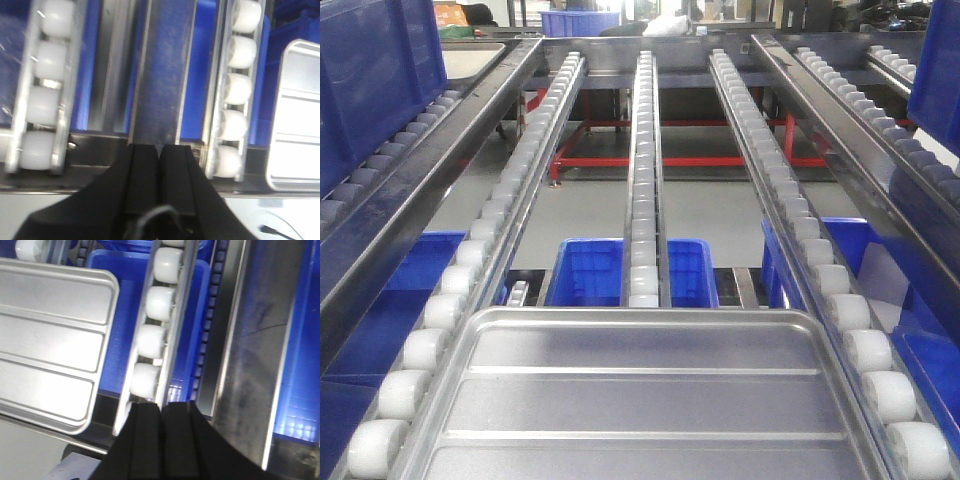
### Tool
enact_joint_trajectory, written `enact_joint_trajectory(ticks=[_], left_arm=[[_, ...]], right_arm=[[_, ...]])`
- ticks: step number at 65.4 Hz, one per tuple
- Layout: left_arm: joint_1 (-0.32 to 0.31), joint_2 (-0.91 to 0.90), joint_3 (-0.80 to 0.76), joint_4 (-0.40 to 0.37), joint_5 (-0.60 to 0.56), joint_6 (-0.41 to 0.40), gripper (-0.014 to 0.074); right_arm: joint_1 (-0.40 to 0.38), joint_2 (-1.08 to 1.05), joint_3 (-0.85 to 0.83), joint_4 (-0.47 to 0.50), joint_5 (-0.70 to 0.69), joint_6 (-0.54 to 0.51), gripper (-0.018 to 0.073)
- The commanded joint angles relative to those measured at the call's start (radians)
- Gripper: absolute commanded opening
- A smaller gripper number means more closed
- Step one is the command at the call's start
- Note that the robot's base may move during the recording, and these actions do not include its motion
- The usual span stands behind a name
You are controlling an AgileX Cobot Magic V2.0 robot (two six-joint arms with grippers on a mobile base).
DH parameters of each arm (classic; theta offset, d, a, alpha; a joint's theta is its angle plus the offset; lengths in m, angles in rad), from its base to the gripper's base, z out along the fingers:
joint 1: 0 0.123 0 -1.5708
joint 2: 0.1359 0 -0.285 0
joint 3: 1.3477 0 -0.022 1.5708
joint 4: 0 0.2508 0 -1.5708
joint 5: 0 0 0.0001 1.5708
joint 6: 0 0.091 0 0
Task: Grab silver tray and stack on right shelf
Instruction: 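Lower both grippers toward the side rims of the silver tray, then position left and right grippers around opposite rims of the silver tray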
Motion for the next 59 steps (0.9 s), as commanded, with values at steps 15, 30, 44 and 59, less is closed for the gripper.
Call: enact_joint_trajectory(ticks=[15, 30, 44, 59], left_arm=[[-0.006, 0.136, -0.056, -0.038, -0.063, 0.006, -0.0097], [-0.01, 0.201, -0.135, -0.029, 0.096, 0.182, -0.0084], [-0.052, 0.253, -0.243, -0.105, 0.032, 0.194, 0.0388], [-0.068, 0.351, -0.258, -0.345, -0.041, 0.194, 0.0388]], right_arm=[[-0.003, 0.108, -0.039, 0.029, -0.091, 0.017, 0.0139], [-0.003, 0.14, -0.061, 0.029, -0.102, 0.094, 0.0517], [-0.003, 0.176, -0.12, 0.029, -0.1, 0.097, 0.0561], [-0.003, 0.202, -0.13, 0.029, -0.141, 0.097, 0.0561]])
